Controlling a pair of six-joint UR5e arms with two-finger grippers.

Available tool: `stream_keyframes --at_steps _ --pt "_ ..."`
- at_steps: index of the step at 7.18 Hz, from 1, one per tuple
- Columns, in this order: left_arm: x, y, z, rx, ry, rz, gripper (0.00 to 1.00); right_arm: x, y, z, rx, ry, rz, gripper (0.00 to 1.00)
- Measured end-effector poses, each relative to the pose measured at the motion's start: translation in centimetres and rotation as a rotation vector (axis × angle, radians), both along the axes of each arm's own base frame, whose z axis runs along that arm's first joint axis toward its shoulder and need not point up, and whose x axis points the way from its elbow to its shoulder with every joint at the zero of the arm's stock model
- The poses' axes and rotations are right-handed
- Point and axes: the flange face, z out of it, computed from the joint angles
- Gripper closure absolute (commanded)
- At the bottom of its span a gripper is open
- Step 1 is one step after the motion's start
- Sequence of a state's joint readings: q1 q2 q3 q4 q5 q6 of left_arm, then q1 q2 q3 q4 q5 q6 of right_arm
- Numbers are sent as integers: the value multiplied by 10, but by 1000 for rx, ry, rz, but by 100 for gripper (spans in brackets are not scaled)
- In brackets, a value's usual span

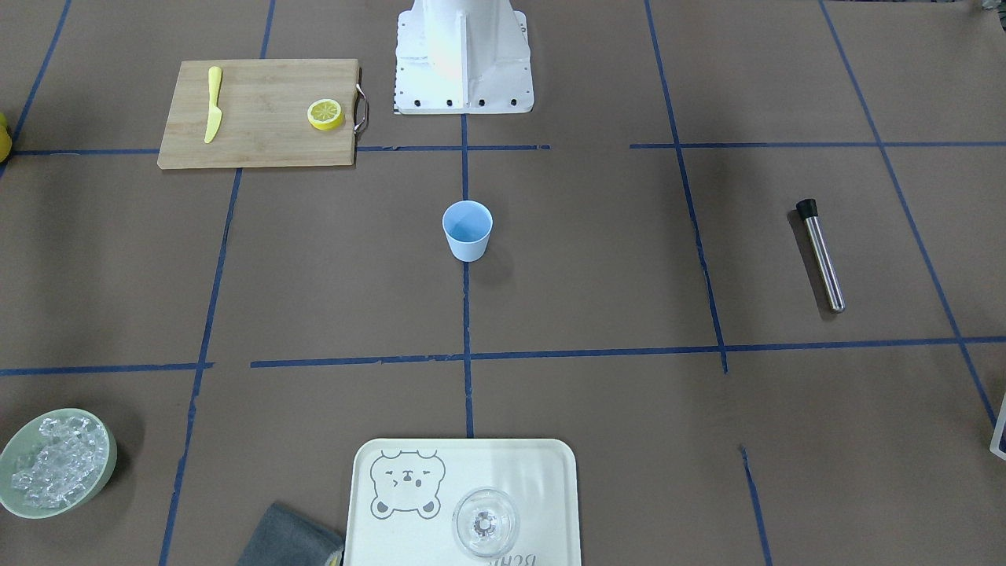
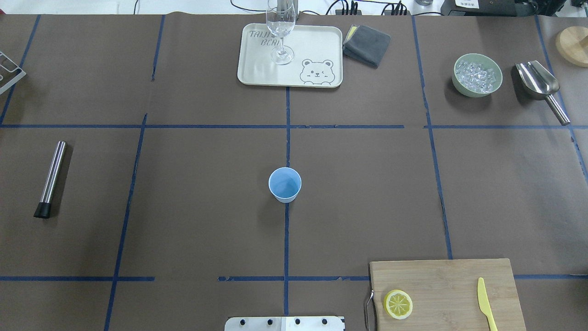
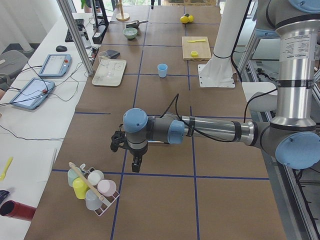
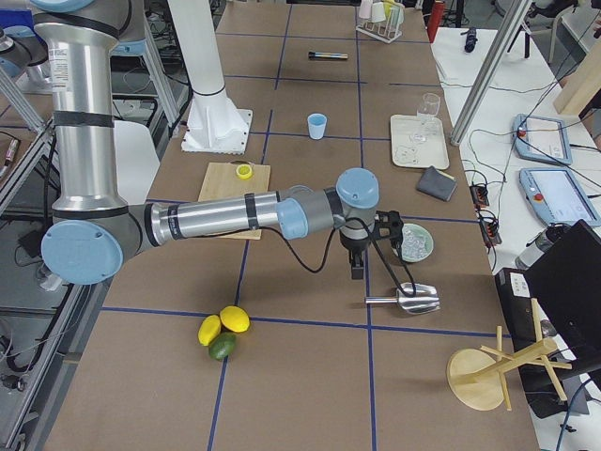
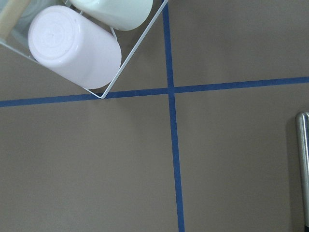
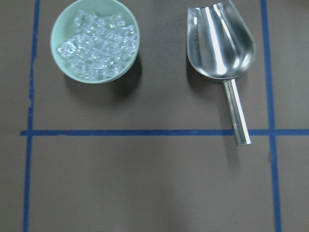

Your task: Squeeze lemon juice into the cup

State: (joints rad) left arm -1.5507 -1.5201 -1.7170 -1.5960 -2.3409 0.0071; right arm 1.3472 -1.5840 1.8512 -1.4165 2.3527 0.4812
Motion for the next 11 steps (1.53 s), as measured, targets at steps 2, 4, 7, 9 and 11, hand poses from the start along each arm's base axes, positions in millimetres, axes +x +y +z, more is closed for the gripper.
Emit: stream_keyframes --at_steps 2,4,7,9,11 --pt "0 -2 -7 35 -1 1 0 -69 36 -68 -40 -32 24 0" --pt "2 -6 -15 100 0 1 0 -171 90 -121 -61 5 44 0" --pt "11 -9 -21 146 7 8 0 -273 186 -169 -86 -22 82 0" --pt "13 -11 -24 162 13 -13 0 -318 249 -181 -85 -36 120 0" --pt "16 -12 -27 170 15 -14 0 -352 306 -181 -74 -36 117 0"
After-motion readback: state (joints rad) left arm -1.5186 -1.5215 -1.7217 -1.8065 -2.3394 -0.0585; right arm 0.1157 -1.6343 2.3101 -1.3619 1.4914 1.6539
